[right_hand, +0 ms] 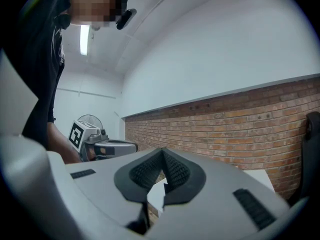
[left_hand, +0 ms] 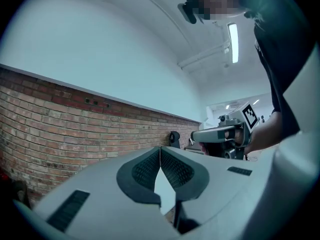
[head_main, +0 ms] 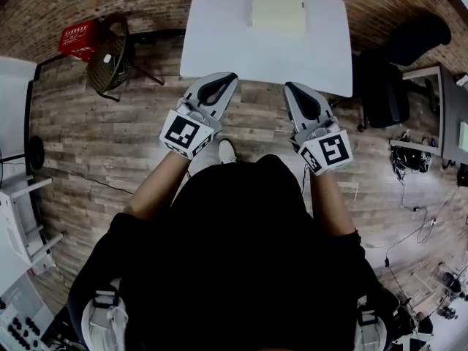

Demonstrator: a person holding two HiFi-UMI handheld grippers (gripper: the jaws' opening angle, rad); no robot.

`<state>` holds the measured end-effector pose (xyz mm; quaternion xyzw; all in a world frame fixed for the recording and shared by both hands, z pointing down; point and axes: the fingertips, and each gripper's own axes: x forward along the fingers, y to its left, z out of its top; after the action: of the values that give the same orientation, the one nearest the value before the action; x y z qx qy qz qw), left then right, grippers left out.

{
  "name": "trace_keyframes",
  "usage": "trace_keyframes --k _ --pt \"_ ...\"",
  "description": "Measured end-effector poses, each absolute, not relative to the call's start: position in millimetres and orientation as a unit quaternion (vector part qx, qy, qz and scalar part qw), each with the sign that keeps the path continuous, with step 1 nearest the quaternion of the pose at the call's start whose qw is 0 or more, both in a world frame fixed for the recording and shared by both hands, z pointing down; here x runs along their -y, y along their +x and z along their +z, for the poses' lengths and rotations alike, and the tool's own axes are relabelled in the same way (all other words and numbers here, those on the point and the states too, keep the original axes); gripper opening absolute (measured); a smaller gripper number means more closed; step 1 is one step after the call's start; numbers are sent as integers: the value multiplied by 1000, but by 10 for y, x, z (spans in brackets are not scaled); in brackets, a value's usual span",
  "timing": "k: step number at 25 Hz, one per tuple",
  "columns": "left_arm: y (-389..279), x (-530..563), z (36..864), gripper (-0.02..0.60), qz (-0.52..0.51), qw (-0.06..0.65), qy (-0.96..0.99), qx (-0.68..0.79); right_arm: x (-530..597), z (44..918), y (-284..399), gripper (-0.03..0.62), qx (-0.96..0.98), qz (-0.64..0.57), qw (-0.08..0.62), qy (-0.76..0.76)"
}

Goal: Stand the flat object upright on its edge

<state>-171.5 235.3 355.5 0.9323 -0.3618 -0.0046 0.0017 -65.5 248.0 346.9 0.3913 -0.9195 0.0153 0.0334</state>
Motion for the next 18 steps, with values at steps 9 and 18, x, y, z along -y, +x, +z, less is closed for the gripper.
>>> trace_keyframes --k 9,18 --pt "-1692 -1904 3637 20 -3 8 935 355 -2079 3551 -584 8 914 16 44 403" --pt "-1336 -1063 3722 20 13 9 927 376 -1125 3655 -127 8 915 31 22 401"
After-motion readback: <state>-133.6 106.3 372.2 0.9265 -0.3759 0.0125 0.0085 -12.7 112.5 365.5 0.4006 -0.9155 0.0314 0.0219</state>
